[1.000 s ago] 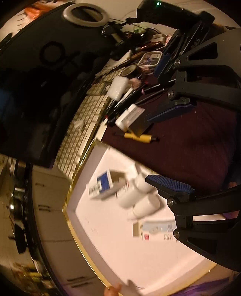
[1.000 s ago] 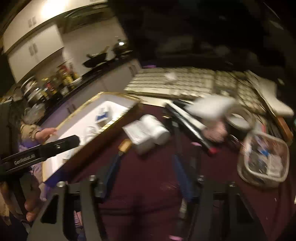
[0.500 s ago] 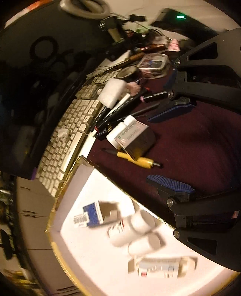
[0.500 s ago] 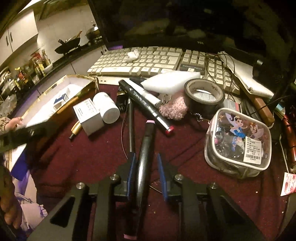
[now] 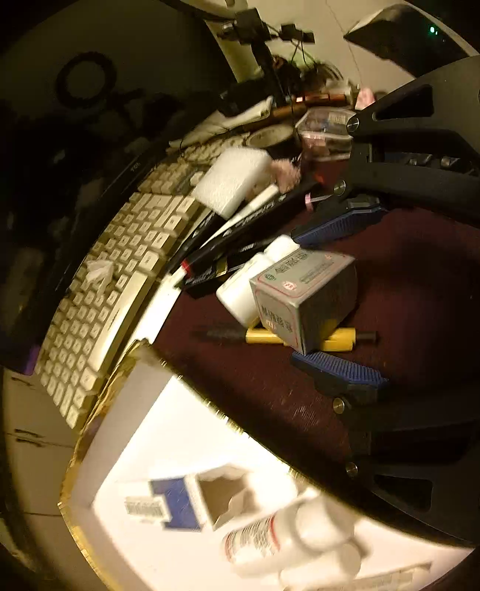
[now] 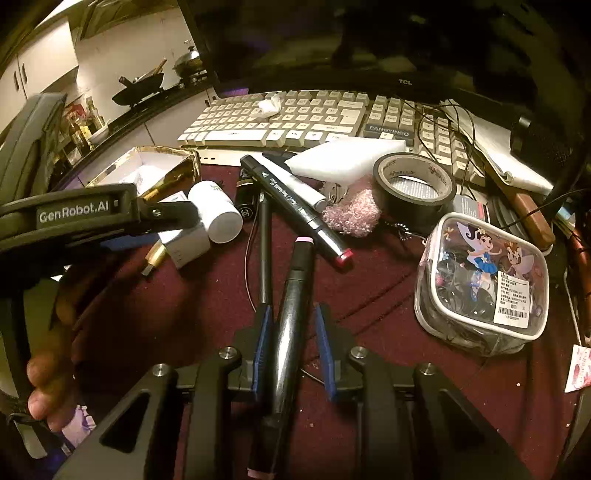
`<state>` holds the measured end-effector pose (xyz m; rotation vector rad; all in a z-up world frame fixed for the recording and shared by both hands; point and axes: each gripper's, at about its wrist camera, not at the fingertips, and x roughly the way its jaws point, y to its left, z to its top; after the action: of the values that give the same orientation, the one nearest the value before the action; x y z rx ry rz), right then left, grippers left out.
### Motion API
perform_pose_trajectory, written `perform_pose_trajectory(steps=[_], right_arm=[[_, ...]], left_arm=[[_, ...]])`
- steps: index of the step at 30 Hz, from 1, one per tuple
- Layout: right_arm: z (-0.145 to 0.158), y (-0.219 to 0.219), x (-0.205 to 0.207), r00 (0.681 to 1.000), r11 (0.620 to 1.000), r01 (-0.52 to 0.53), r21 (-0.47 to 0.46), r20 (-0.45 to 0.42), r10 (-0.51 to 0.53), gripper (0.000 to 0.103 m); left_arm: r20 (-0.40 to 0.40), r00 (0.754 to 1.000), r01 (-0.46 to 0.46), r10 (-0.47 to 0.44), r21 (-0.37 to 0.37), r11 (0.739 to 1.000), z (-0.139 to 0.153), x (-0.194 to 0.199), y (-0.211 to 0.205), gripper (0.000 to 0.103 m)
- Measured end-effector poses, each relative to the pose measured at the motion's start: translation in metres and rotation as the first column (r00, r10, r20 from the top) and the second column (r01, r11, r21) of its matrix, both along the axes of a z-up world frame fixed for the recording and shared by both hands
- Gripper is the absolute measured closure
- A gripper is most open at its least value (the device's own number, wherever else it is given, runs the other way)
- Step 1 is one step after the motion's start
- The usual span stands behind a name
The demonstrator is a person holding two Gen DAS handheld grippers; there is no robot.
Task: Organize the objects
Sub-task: 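Grasp the black marker with right tool while left tool grasps small white red-labelled box, then carry the marker and small box into the white tray and release both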
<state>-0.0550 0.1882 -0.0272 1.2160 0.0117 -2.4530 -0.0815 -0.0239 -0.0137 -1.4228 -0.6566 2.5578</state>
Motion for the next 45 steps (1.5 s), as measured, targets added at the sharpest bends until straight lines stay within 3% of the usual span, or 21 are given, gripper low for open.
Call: perform_pose_trajectory(steps=[9,12,18,19,20,29,32,35,41,45], right_arm=[[0.0,-0.001,0.001,1.0,1.0,-0.002,0.007,-0.003,0.002,0.079],[0.0,-0.002,0.001,1.0,1.0,-0.001,0.007,-0.003,0.001,0.079],[0.0,0.0,0.001,1.0,1.0,-0.001,0.008,0.0,0.001,0.08],[-0.001,0.001,0.001,1.0,1.0,-0.002,-0.001,0.004,0.002,0.088],[0.0,0.002,0.001,1.0,1.0,-0.003,-0.007,0.009,0.003,0.09],[0.0,-0.002,0.003,1.0,1.0,0.009,0.025,0.004,-0.009,0.09],[0.005,0.009,0.003,0.999,0.997,0.038,-0.07,0.013,-0.037,0.09],[0.023,0.01,0.009,0.998,0.993,0.037,-0.115,-0.053,-0.043,0.09],[0.047,-0.013,0.015,0.994,0.98,-0.042,-0.196,-0.106,0.021,0.09],[0.058,-0.045,0.014,0.988,0.968,-0.122,-0.219,-0.121,0.097,0.09]], left_arm=[[-0.104,0.993,0.042,-0.051,-0.084,0.996,0.012,0.022,0.014,0.061],[-0.135,0.99,0.031,-0.048,-0.123,0.992,0.011,0.033,0.017,0.062],[-0.163,0.985,0.034,-0.055,-0.132,0.991,0.018,0.048,0.014,0.062],[-0.164,0.985,0.036,-0.056,-0.125,0.992,0.019,0.05,0.012,0.062],[-0.161,0.985,0.041,-0.059,-0.115,0.992,0.019,0.052,0.011,0.062],[-0.142,0.987,0.06,-0.071,-0.083,0.995,0.018,0.065,0.002,0.062],[-0.16,0.985,0.054,-0.067,-0.081,0.995,0.024,0.072,-0.002,0.062],[-0.179,0.983,0.042,-0.052,-0.056,0.998,0.032,0.081,-0.012,0.062],[-0.211,0.977,0.001,-0.005,-0.021,1.0,0.049,0.095,-0.036,0.062],[-0.234,0.969,-0.072,0.075,0.019,0.997,0.06,0.11,-0.067,0.062]])
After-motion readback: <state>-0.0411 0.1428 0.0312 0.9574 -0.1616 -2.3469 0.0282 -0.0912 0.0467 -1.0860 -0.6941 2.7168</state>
